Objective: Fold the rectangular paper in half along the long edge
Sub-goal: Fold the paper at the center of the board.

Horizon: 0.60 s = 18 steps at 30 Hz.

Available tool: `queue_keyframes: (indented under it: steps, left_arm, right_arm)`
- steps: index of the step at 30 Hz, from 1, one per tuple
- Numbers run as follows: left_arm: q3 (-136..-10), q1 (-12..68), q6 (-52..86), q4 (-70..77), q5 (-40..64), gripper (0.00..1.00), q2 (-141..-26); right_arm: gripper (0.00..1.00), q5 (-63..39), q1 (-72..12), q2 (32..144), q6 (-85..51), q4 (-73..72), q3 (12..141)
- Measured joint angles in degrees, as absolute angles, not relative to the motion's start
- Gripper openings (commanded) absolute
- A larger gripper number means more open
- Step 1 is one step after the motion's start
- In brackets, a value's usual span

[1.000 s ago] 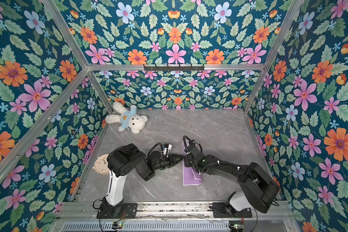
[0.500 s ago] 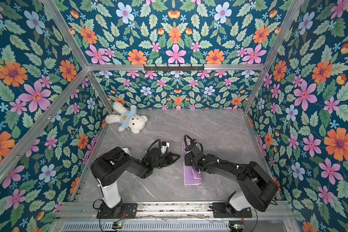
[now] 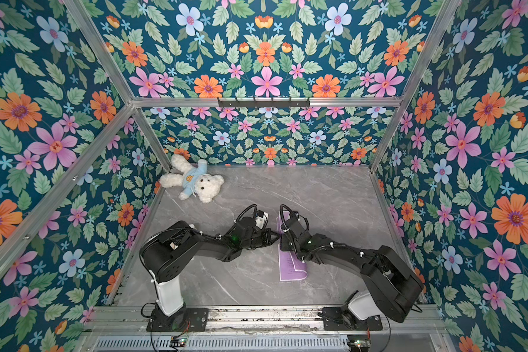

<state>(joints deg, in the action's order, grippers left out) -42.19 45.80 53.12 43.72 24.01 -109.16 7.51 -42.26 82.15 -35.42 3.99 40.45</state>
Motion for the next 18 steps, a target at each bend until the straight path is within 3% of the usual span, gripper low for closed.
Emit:
queue_keyframes:
  steps: [18]
  left_arm:
    - [-42.2,45.4,53.5,38.6,25.7,0.0,-110.8]
  right_arm:
    - [0.0,7.4,-42.2,82.3,-35.9,4.0,40.9]
